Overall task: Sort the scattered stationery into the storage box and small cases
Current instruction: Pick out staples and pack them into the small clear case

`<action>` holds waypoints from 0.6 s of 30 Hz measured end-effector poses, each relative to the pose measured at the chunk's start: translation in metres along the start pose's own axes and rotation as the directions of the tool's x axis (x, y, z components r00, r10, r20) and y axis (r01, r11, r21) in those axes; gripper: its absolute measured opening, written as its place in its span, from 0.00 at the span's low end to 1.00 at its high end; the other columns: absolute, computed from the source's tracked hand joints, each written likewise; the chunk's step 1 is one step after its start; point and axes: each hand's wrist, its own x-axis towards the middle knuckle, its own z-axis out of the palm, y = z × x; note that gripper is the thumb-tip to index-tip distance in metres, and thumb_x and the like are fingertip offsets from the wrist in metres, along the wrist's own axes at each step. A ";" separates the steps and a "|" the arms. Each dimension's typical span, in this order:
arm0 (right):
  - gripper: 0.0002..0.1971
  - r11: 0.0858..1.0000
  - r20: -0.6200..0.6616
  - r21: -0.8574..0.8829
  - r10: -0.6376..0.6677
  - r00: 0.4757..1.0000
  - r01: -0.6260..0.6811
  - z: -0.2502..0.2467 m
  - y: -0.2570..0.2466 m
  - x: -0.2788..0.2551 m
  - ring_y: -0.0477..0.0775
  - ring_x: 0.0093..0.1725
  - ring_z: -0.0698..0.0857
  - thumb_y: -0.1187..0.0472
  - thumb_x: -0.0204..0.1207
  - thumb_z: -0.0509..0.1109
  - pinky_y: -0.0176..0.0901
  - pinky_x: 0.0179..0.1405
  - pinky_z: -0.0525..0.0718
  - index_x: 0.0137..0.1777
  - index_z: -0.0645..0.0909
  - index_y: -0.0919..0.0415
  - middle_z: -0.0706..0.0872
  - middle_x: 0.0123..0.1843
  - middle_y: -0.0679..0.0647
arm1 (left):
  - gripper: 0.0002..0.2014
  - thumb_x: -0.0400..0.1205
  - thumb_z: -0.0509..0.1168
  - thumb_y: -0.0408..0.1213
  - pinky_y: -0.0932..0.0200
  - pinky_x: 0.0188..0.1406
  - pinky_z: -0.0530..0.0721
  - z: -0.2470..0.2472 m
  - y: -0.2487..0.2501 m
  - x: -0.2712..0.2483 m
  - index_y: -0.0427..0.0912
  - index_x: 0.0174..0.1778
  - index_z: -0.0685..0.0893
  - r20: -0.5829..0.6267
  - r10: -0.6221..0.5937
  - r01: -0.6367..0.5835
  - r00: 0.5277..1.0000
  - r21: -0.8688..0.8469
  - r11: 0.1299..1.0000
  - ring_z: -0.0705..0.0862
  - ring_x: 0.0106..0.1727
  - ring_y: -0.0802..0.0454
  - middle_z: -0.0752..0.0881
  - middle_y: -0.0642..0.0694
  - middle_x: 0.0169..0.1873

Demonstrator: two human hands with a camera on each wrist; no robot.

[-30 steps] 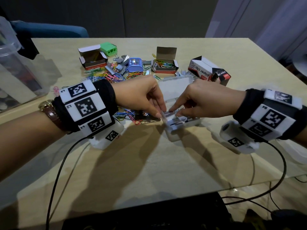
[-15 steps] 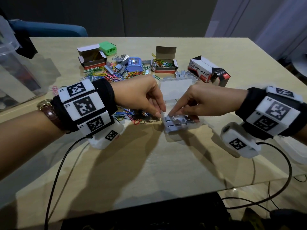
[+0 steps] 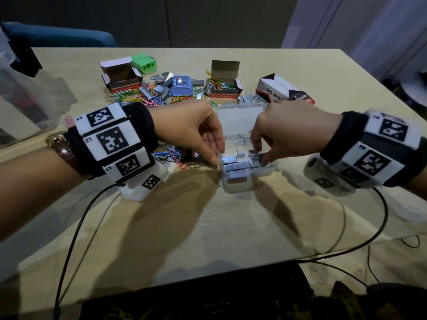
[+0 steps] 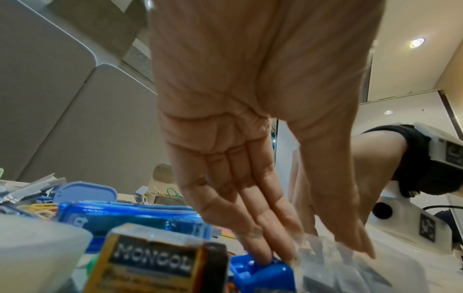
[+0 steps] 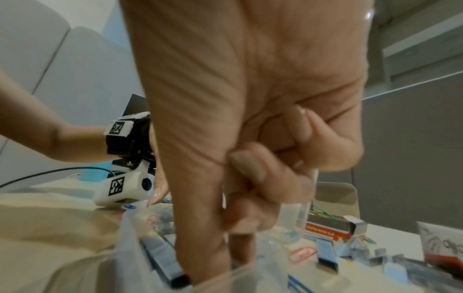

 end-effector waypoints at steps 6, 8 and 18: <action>0.10 0.995 -0.040 0.097 0.007 0.999 -0.003 -0.006 0.005 -0.001 0.36 0.32 0.74 0.43 0.67 0.80 0.38 0.27 0.67 0.41 0.84 0.44 0.82 0.31 0.40 | 0.16 0.68 0.80 0.38 0.58 0.53 0.88 -0.001 -0.002 -0.001 0.40 0.50 0.90 0.008 -0.003 0.003 1.000 -0.014 1.000 0.91 0.45 0.53 0.92 0.49 0.41; 0.09 0.989 -0.062 0.149 0.033 0.998 -0.024 -0.012 0.009 -0.004 0.32 0.32 0.75 0.45 0.67 0.81 0.38 0.28 0.69 0.37 0.83 0.43 0.84 0.33 0.38 | 0.16 0.68 0.80 0.38 0.58 0.54 0.88 -0.001 -0.002 -0.001 0.40 0.50 0.90 0.007 -0.006 0.006 1.000 -0.013 1.000 0.91 0.45 0.53 0.92 0.49 0.41; 0.08 0.781 -0.078 0.625 0.075 0.994 -0.010 -0.016 0.018 -0.006 0.47 0.31 0.81 0.46 0.64 0.81 0.43 0.36 0.79 0.35 0.87 0.46 0.90 0.38 0.47 | 0.11 0.72 0.77 0.45 0.59 0.45 0.87 0.001 0.003 -0.004 0.45 0.47 0.92 -0.169 0.000 0.019 0.986 0.111 0.994 0.88 0.38 0.63 0.92 0.53 0.37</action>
